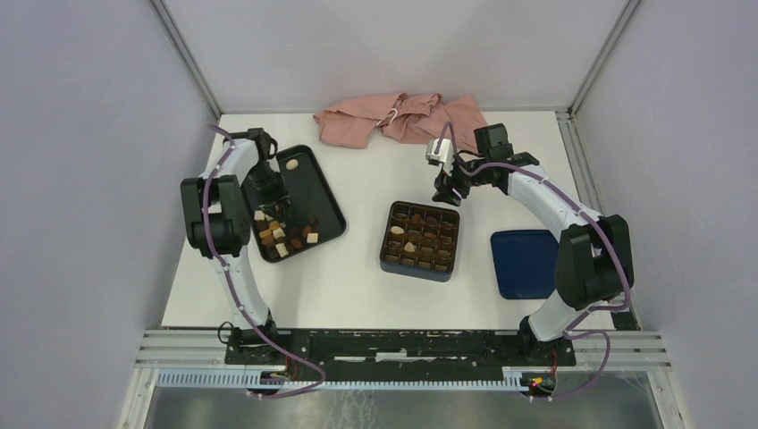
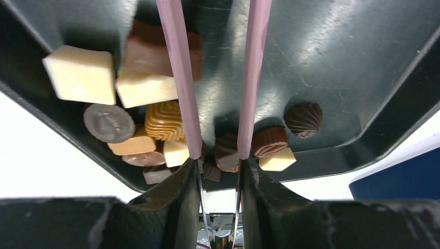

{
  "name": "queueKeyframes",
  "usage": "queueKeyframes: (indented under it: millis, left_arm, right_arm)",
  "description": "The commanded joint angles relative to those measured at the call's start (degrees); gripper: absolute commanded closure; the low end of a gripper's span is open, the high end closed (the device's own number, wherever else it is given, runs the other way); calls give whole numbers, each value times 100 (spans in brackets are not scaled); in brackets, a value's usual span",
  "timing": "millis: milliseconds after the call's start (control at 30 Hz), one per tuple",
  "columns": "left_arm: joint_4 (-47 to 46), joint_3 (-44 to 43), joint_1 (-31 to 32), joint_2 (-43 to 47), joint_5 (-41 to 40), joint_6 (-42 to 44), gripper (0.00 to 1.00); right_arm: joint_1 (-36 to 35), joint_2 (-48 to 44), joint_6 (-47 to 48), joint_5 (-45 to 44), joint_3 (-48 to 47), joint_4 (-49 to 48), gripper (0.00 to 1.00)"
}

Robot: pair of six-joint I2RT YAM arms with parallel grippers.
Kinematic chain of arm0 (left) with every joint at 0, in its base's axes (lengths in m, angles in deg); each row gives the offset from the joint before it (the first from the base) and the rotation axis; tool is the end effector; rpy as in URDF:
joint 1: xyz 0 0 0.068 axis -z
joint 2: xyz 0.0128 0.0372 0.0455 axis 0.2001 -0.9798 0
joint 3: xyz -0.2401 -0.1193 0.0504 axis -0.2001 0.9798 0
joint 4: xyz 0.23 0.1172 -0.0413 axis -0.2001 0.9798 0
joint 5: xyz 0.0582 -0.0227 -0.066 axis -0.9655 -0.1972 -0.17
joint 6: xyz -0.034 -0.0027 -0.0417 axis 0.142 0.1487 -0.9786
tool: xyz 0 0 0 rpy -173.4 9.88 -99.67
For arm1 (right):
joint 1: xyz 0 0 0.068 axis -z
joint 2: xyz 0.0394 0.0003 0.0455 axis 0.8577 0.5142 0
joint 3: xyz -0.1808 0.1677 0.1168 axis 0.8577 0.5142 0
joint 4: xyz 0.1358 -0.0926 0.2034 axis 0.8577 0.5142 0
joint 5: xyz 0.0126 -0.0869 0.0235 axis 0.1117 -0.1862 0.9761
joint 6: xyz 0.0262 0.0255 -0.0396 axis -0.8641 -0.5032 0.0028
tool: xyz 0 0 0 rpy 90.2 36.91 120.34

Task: Pack the chocolate
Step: Adjust the fake chocolate on the plate, then pick up the fake chocolate from the plate.

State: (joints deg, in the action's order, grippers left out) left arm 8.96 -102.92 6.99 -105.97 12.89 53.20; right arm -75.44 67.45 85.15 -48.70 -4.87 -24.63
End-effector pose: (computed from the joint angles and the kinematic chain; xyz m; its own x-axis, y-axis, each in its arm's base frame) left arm 0.3809 0.0264 0.1850 -0.9439 -0.3239 0.0642 -0.3288 0.9397 -0.0940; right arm 0.3298 0.1212 0.2603 -0.0979 -0.5849 -0.8052 -0.9549 0.2831 -0.0896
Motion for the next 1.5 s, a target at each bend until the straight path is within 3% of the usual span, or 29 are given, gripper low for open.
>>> queueKeyframes:
  millis: [0, 467, 1000, 1467]
  left_arm:
    - [36, -225, 229, 111, 305, 162, 80]
    - [-269, 378, 944, 539, 648, 95, 79]
    - [-140, 434, 1104, 604, 429, 143, 60]
    - [-16, 403, 1126, 624, 380, 216, 60]
  right_arm:
    - [21, -34, -30, 163, 15, -101, 38]
    - [21, -12, -30, 172, 84, -177, 38]
    - [26, -36, -13, 146, 86, -182, 37]
    - [21, -49, -5, 102, 82, -177, 37]
